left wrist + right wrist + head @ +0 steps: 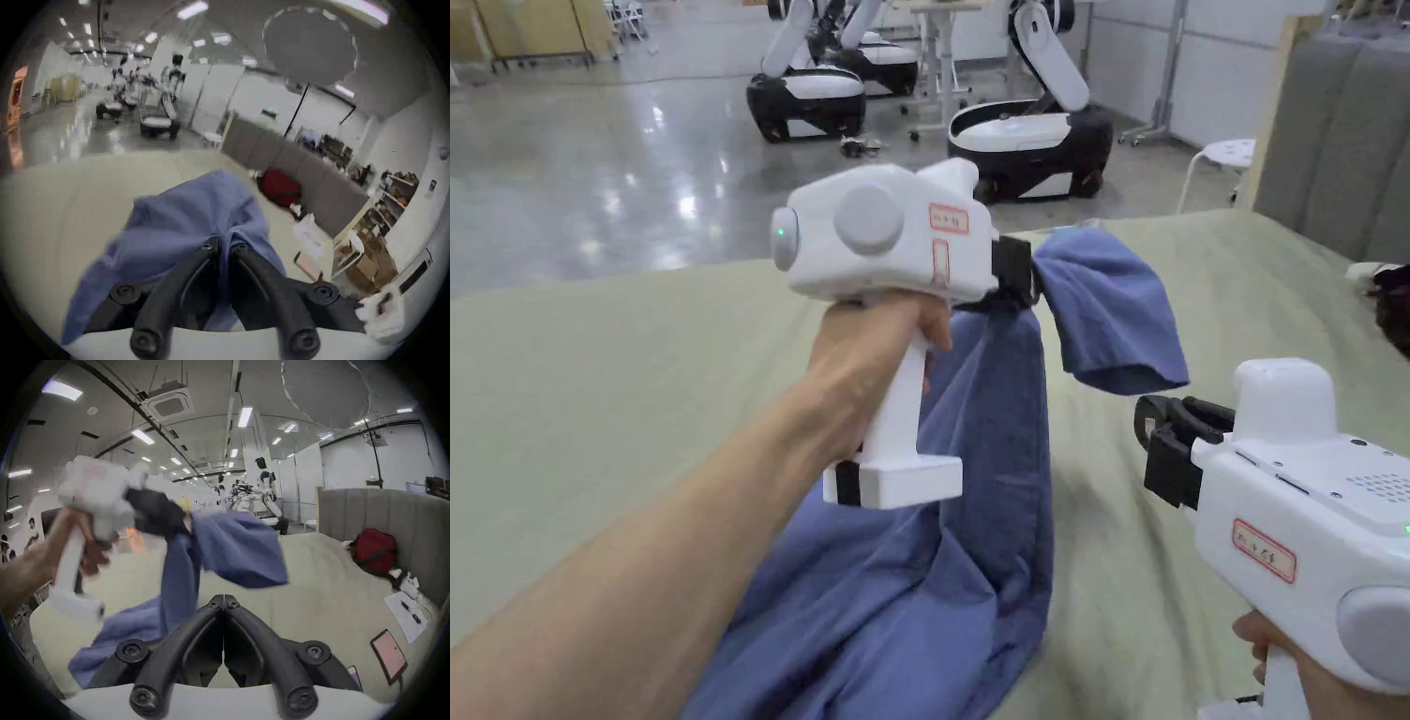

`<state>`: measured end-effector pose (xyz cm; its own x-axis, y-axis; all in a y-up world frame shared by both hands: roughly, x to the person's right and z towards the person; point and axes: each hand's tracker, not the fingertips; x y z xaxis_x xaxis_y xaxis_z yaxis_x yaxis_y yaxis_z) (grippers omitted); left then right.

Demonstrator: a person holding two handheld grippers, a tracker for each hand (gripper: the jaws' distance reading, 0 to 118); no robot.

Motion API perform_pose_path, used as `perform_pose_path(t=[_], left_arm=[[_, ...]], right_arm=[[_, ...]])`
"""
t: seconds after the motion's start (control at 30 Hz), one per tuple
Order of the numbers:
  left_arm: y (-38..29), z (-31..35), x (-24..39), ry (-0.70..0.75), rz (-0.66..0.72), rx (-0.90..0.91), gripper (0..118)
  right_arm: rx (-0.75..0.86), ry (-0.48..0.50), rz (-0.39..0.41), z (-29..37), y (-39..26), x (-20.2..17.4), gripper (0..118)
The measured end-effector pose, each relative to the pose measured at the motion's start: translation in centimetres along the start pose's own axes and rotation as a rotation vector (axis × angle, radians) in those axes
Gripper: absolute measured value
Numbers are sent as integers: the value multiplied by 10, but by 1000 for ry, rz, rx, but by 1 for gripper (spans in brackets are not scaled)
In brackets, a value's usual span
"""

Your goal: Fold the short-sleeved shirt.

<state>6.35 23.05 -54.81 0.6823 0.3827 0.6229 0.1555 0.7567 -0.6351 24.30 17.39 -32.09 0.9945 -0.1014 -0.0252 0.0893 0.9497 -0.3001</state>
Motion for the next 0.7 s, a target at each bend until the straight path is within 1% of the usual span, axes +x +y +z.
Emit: perform_pose_path(t=[0.1, 0.17, 0.2, 0.23, 0.27, 0.3, 0.33, 0.37, 0.4, 0.43, 0.47, 0.5, 0.53, 0.6, 0.7], left_arm=[[-63, -65, -3, 10, 25, -138, 8], [-97, -96, -3, 14, 63, -187, 8], [-110, -109, -6, -2, 59, -215, 8], [-121, -118, -5, 20, 41, -231, 8], [-129, -123, -3, 23, 13, -244, 14], [-138, -126, 0, 31, 3, -238, 31], [-143, -123, 2, 55, -27, -238, 57], [-146, -120, 2, 42, -16, -225, 88], [-145, -110, 3, 12, -11, -215, 88], [-144, -97, 6, -28, 3, -176, 95], [-139, -81, 10, -17, 2, -158, 108], [-134, -56, 12, 14, -9, -133, 118], [-130, -28, 10, 6, -17, -23, 117], [-121, 44, 7, 18, -38, 91, 117], [-124, 160, 2, 102, -67, 290, 118]], right_arm=[[-42, -18, 4, -4, -14, 15, 3], [-68, -28, 4, -5, -22, 21, 3], [-81, -24, 12, -5, -25, 25, 3], [-90, -30, 19, -6, -28, 27, 3], [-99, -36, 30, -6, -30, 28, 3], [-108, -37, 39, -5, -32, 28, 4], [-111, -49, 33, -5, -32, 29, 4], [-109, -52, 25, -3, -32, 30, 4], [-103, -45, 19, 1, -30, 30, 4], [-95, -51, 16, 5, -27, 29, 4], [-81, -61, 21, 9, -23, 26, 4], [-57, -70, 41, 16, -17, 23, 4], [-30, -86, 62, 22, -12, 20, 4], [40, -108, 88, 40, 3, 11, 4], [143, -135, 109, 67, 23, -5, 4]])
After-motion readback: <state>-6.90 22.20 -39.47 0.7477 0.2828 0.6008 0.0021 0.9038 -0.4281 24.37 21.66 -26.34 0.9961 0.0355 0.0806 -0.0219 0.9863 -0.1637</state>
